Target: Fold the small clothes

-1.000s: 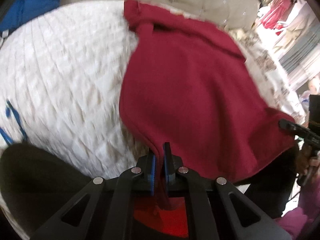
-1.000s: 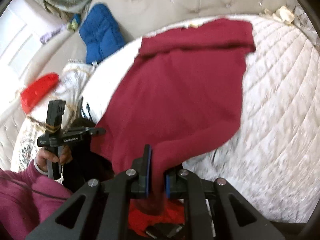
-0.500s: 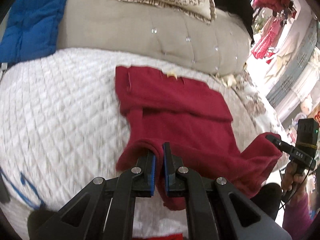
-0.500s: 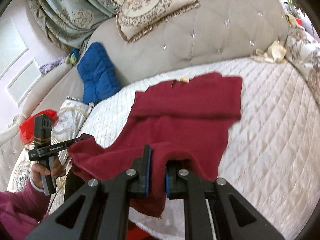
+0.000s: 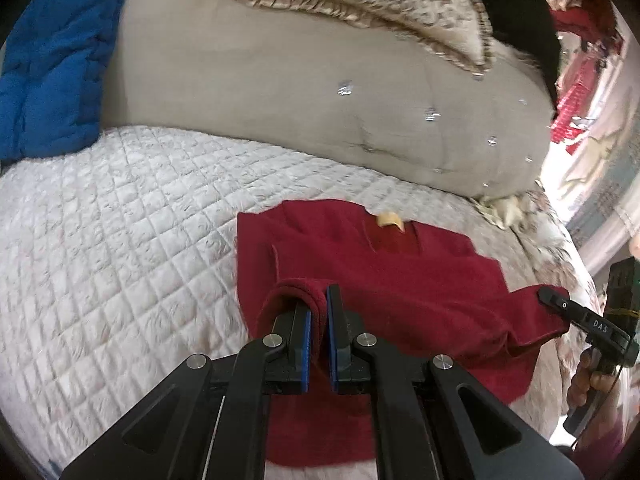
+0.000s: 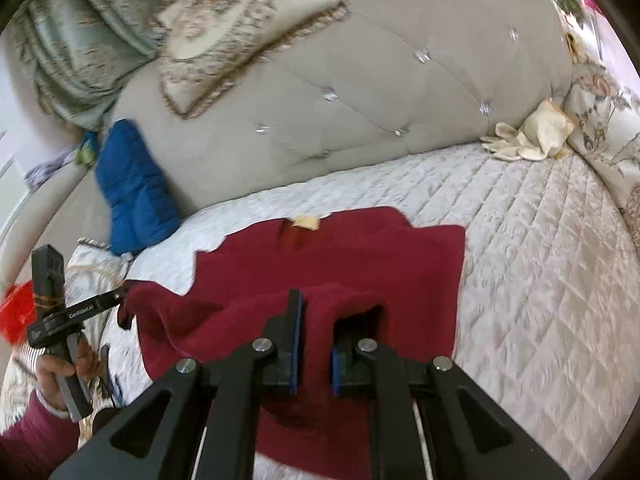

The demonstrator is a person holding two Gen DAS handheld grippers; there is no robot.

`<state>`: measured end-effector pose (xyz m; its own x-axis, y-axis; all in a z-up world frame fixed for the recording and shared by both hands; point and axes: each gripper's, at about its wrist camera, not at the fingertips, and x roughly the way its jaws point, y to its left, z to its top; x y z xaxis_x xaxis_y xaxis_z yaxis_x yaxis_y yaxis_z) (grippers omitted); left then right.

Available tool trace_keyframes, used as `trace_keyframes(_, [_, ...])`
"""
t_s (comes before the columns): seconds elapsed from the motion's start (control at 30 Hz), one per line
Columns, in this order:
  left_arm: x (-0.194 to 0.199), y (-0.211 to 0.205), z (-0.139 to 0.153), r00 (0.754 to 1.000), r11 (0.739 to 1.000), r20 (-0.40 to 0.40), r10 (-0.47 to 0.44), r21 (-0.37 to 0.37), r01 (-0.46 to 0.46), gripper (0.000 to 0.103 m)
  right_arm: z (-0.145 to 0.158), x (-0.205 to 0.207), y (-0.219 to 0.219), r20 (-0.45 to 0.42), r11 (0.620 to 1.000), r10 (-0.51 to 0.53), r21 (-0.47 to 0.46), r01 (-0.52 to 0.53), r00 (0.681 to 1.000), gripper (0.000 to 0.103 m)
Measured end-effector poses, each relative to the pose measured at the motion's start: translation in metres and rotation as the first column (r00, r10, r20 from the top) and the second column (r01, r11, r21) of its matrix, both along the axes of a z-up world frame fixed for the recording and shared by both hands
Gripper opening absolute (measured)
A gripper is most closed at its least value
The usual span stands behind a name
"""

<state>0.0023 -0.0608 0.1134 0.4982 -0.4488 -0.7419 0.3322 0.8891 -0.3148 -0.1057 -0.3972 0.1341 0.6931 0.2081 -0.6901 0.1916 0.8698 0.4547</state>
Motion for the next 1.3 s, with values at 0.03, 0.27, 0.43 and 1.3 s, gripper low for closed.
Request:
trace_keyframes(0.03, [0.009,-0.001,-0.004,1.000,1.000,-0.008,0.008,0.002,-0.008,0.000,-0.005,0.008,-0.004,-0.005,1.000,-0.010,0.006,0.010,1.000,0.011])
trace_keyframes(0.27, [0.062,-0.009,-0.031,0.996,0.999,-0.075,0.041,-0.028,-0.043,0.000,-0.039,0.060,-0.031,-0.046,0.997,-0.054,0.055,0.056,0.998,0.015])
trace_keyframes(0.43, [0.076,-0.007,-0.029,0.993,0.997,-0.119,-0.008,-0.075,-0.001,0.000,-0.035,0.048,-0.062,-0.003,0.982,-0.143,0.126,0.142,0.990,0.063])
trace_keyframes(1.3, [0.033,0.023,-0.024,0.995,0.996,-0.073,-0.065,-0.064,0.060,0.039,-0.054,0.059,-0.021,-0.120,0.979,-0.106,-0.189,0.082,0.987,0.062])
